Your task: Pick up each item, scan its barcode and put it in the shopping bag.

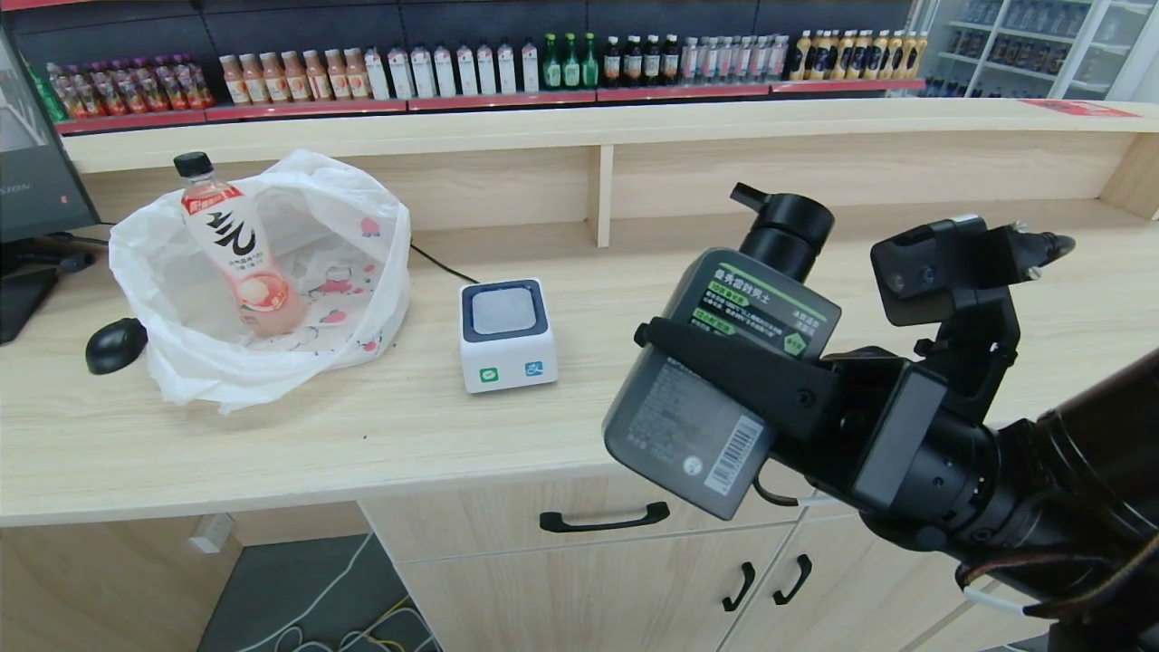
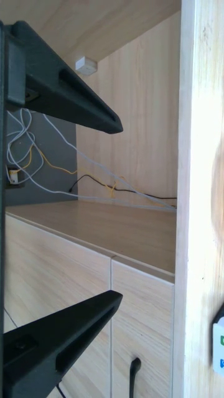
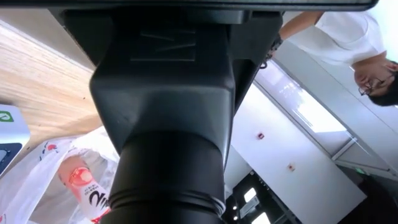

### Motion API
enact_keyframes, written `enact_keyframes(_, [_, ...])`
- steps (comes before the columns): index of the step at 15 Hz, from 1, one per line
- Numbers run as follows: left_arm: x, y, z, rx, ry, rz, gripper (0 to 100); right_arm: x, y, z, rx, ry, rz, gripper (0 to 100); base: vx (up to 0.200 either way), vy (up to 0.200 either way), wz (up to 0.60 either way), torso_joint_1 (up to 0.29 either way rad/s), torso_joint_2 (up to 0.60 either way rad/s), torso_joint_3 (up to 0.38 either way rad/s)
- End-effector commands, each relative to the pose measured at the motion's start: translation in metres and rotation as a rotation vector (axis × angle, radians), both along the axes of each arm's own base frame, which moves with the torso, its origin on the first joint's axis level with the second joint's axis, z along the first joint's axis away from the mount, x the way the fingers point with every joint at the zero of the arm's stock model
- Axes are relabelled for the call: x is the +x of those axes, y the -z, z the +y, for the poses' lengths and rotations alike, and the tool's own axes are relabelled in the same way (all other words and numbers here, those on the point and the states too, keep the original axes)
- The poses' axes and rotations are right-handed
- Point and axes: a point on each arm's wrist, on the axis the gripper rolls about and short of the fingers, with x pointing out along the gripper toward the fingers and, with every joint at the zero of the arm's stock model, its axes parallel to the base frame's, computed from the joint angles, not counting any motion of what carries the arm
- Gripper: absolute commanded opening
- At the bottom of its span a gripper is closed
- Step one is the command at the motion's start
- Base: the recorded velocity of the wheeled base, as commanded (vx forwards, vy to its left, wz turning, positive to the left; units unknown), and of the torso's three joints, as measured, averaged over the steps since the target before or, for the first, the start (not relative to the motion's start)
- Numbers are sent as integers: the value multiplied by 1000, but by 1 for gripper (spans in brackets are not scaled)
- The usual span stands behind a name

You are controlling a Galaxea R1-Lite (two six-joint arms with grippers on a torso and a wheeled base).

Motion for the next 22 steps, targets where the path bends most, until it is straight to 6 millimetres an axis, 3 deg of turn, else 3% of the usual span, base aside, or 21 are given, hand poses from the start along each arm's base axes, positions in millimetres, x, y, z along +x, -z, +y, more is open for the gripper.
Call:
enact_keyframes(1, [0, 0, 0, 0, 0, 0, 100, -1, 1, 1, -1, -5, 1, 0, 0, 0, 0, 0, 0, 0])
enact_keyframes(11, [0, 0, 0, 0, 0, 0, 100, 1, 1, 3, -3, -4, 1, 0, 0, 0, 0, 0, 0, 0])
enact_keyframes(15, [0, 0, 0, 0, 0, 0, 100, 0, -3, 1, -13, 35, -84, 0, 0, 0, 0, 0, 0, 0])
enact_keyframes(22, [0, 0, 0, 1, 0, 0, 100, 17, -6, -44, -118, 387, -340, 0, 0, 0, 0, 0, 0, 0])
